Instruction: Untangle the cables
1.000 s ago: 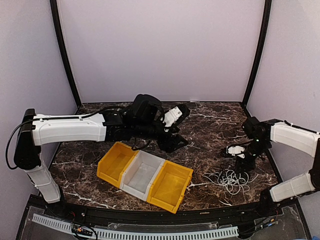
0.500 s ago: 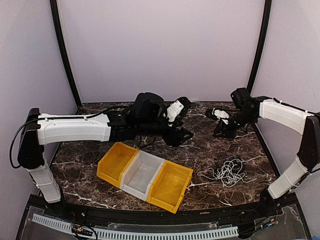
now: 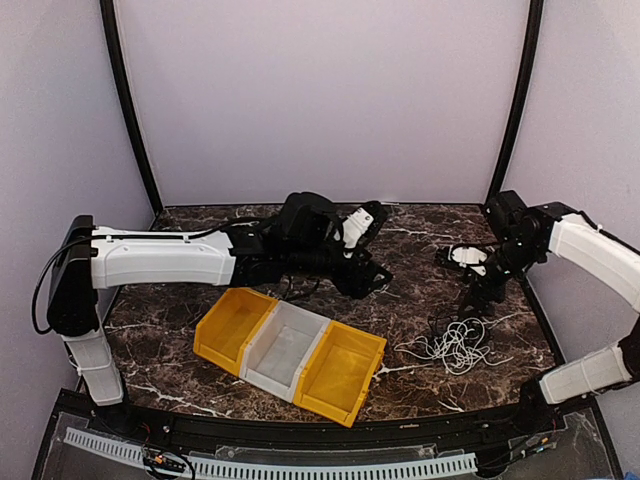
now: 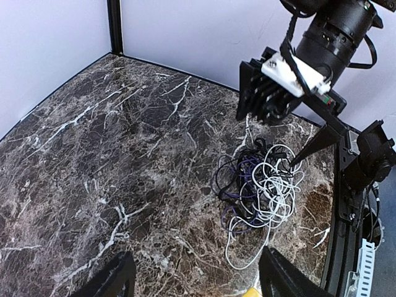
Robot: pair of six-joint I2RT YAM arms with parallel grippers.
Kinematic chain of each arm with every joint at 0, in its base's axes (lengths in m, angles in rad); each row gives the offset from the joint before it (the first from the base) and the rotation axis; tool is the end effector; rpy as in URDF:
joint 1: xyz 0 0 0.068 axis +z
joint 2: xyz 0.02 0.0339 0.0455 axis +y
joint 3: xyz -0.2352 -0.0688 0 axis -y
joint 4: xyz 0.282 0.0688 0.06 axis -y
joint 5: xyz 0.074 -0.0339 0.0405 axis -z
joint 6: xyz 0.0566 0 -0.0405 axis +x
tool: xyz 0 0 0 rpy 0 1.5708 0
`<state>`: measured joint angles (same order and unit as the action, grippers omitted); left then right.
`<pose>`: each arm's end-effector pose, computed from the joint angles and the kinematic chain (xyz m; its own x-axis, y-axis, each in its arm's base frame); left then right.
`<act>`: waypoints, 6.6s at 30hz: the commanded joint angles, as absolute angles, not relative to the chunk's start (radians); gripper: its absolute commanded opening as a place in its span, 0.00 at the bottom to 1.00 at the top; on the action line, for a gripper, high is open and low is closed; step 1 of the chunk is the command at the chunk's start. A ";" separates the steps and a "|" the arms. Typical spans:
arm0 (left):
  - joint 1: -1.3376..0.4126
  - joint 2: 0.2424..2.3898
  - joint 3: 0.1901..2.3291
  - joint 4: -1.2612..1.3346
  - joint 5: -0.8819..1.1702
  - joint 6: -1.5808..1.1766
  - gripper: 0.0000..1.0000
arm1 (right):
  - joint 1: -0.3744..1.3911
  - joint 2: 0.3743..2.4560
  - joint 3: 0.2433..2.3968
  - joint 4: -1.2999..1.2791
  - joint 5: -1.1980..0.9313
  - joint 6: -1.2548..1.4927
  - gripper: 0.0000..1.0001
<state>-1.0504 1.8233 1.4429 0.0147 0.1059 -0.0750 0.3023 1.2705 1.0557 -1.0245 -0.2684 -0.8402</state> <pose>0.2357 -0.4234 0.2457 -0.2456 0.2788 -0.9284 0.8960 0.4309 -0.1077 0.2634 0.0979 0.2151 -0.3272 -0.8543 -0.4039 -0.9188 0.3874 -0.0751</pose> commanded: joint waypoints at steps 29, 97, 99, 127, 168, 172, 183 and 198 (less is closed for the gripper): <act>-1.054 1.903 1.502 0.020 0.174 -0.169 0.69 | 0.314 1.607 1.205 -0.733 -0.278 -0.667 0.40; -0.925 1.746 1.209 0.292 0.190 -0.110 0.67 | 0.491 1.778 1.616 -0.965 -0.680 -0.546 0.00; -0.929 1.751 1.215 0.321 0.201 -0.094 0.67 | 0.491 1.752 1.594 -0.962 -0.673 -0.556 0.00; -0.997 1.887 1.273 0.650 0.159 0.107 0.49 | 0.491 1.578 1.545 -1.061 -0.738 -0.603 0.00; -0.994 1.880 1.180 0.722 -0.073 -0.040 0.00 | 0.443 1.616 1.042 -0.204 -0.401 -0.562 0.92; -0.995 1.872 1.162 0.739 -0.093 -0.056 0.00 | 0.450 1.747 1.111 -0.206 -0.357 -0.561 0.66; -0.968 1.599 0.984 0.816 -0.327 0.008 0.00 | 0.390 1.856 1.087 -0.201 -0.308 -0.548 0.16; -0.912 1.172 0.988 0.507 -0.476 0.214 0.00 | 0.295 1.887 1.106 -0.255 -0.305 -0.507 0.29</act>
